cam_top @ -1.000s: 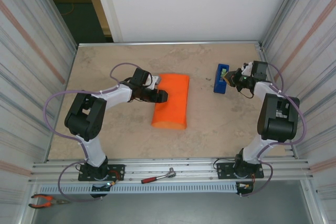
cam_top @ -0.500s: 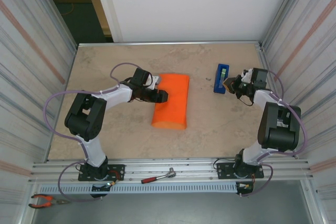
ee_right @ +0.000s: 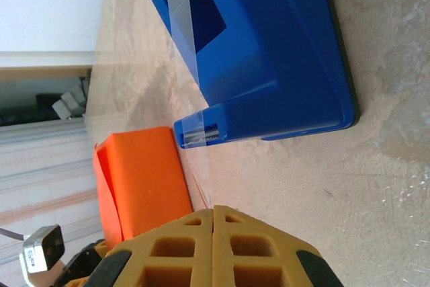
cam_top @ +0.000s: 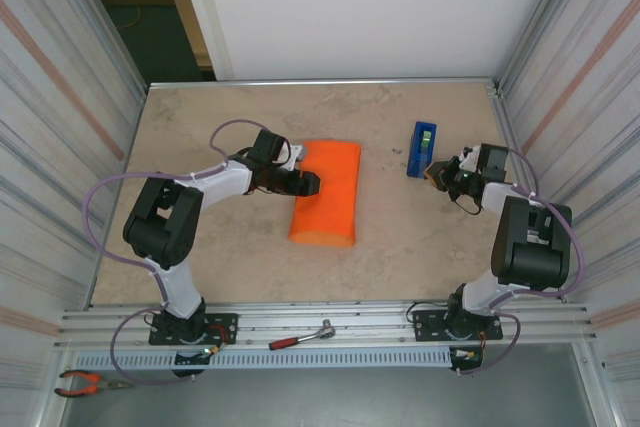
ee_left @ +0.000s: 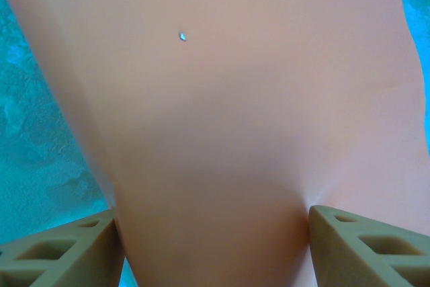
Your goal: Wrap the gift box in paper
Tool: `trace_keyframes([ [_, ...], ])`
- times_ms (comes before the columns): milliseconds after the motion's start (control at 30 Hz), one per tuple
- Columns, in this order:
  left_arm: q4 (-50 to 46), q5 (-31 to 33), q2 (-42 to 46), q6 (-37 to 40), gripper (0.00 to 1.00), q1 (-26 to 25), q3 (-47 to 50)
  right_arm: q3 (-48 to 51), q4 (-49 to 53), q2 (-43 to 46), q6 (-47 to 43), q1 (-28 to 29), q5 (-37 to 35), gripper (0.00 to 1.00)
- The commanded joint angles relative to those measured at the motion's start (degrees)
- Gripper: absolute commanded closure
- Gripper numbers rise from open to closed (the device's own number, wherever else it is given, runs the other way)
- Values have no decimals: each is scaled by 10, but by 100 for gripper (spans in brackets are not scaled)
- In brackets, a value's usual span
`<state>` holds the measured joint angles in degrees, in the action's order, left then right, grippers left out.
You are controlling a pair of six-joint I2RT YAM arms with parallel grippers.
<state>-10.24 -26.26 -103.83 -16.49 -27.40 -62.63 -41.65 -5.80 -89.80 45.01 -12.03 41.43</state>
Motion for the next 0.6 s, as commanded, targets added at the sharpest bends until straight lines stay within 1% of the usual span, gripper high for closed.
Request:
trace_keyframes([
  [0,-76,52,-40,23,31,-21,23,10,-1,-14,9,0,2,100],
  [333,-76,53,-40,24,31,-22,24,0,-46,-97,33,9,-18,100],
  [567,-77,53,-39,24,31,-22,24,-9,-89,-145,66,42,-28,100],
])
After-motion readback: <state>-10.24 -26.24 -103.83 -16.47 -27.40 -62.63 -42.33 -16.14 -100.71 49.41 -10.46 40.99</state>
